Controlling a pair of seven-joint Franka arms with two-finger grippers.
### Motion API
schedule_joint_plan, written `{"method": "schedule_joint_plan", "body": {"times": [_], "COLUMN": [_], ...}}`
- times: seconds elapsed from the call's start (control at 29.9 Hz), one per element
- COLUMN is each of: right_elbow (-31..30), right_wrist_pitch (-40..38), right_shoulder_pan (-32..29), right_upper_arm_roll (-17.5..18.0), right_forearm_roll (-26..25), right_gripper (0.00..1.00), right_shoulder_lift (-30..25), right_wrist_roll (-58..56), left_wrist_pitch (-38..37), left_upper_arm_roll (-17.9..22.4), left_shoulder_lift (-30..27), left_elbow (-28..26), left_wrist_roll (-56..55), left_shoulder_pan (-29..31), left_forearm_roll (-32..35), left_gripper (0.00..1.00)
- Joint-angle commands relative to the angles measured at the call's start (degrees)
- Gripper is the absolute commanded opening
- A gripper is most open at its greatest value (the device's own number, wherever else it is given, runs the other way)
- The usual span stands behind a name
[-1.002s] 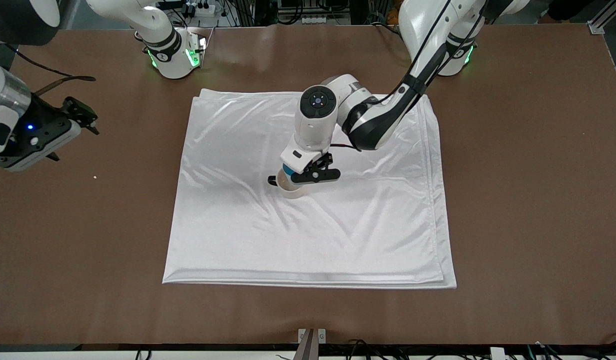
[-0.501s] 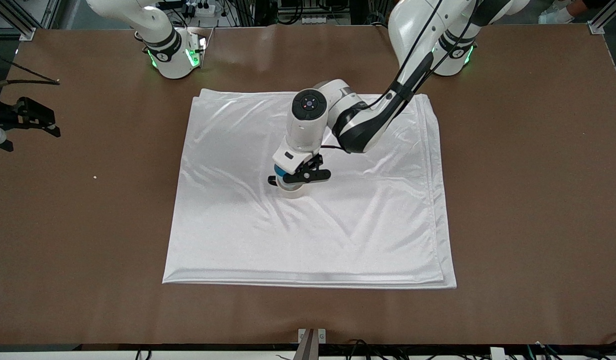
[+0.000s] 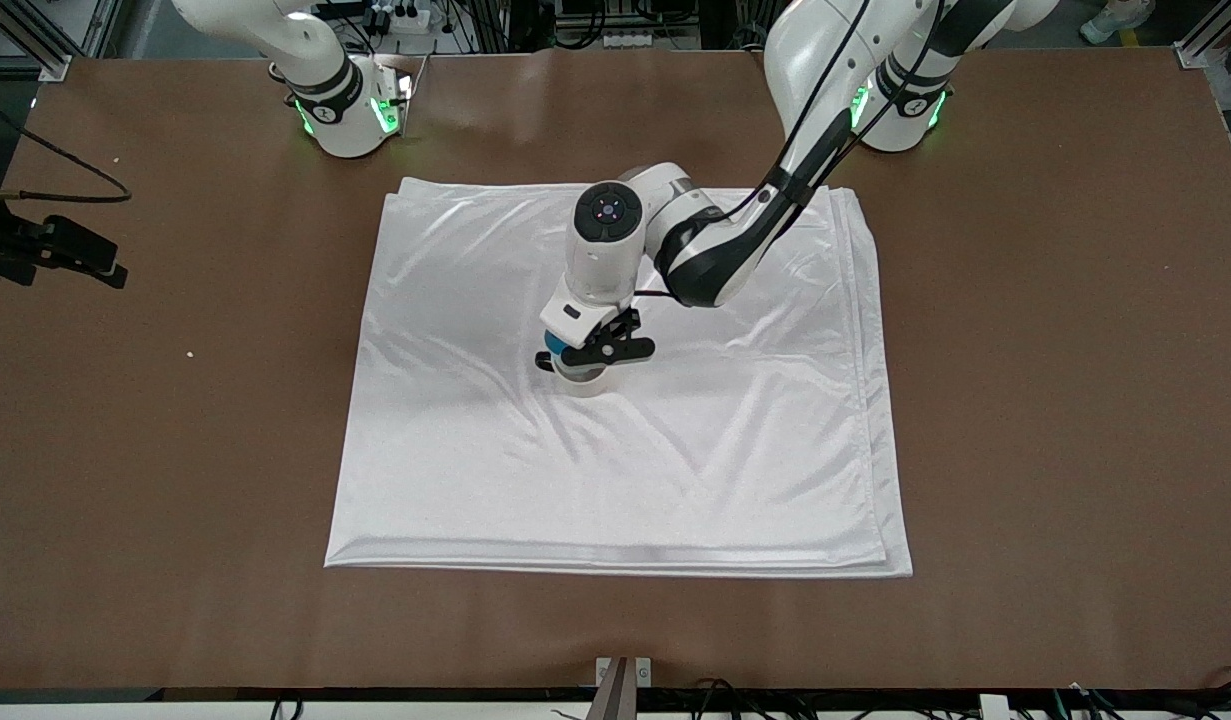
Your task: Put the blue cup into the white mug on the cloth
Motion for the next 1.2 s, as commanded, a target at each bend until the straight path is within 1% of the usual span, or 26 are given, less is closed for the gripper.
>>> {"method": "schedule_joint_plan", "body": {"times": [0.0,0.2,0.37,0.4,0.53,0.7,0.8,0.97,1.07,1.17], "right_elbow": [1.39,1.39,1.48,1.48,1.48,1.48,1.48,1.48,1.83,1.92], "right_wrist_pitch": [-1.14,-1.05,-0.96,-0.79,-0.61,-0.52,-0.52,-0.44,-0.44,-0.44], "right_shoulder_pan": [-0.04,-0.04,-0.04,-0.04,-0.04,-0.04,-0.04,-0.04,-0.04,-0.04], "right_upper_arm_roll": [0.01,0.01,0.01,0.01,0.01,0.01,0.10,0.10,0.01,0.01], "right_forearm_roll": [0.06,0.06,0.15,0.15,0.23,0.23,0.23,0.32,0.23,0.23], "right_gripper": [1.00,1.00,1.00,1.00,1.00,1.00,1.00,1.00,1.00,1.00], "right_shoulder_lift": [0.34,0.34,0.34,0.34,0.43,0.43,0.52,0.52,0.60,0.60], "right_wrist_roll": [5.73,9.08,9.17,9.17,9.26,9.26,9.26,9.26,9.26,9.26], "left_wrist_pitch": [-0.01,-0.01,-0.36,-0.63,-1.59,-5.11,-7.13,-9.50,-10.38,-11.26], "left_upper_arm_roll": [0.41,0.49,0.58,1.02,5.06,6.73,6.91,6.91,6.82,6.82], "left_shoulder_lift": [0.45,-0.25,-2.45,-3.50,-7.10,-10.62,-12.38,-15.72,-17.13,-18.18], "left_elbow": [1.16,1.25,1.16,0.98,0.98,0.98,0.90,0.81,0.90,0.90], "left_wrist_roll": [-0.89,-1.24,-1.33,-1.42,-0.63,0.87,1.56,9.72,15.88,19.49], "left_shoulder_pan": [-0.08,0.53,1.68,1.68,1.86,2.73,4.40,7.91,10.20,12.48], "left_forearm_roll": [0.32,0.33,0.68,0.68,1.03,0.85,1.03,1.20,1.12,1.12], "left_gripper": [1.00,1.00,1.00,1.00,1.00,1.00,1.00,1.00,1.00,1.00]}}
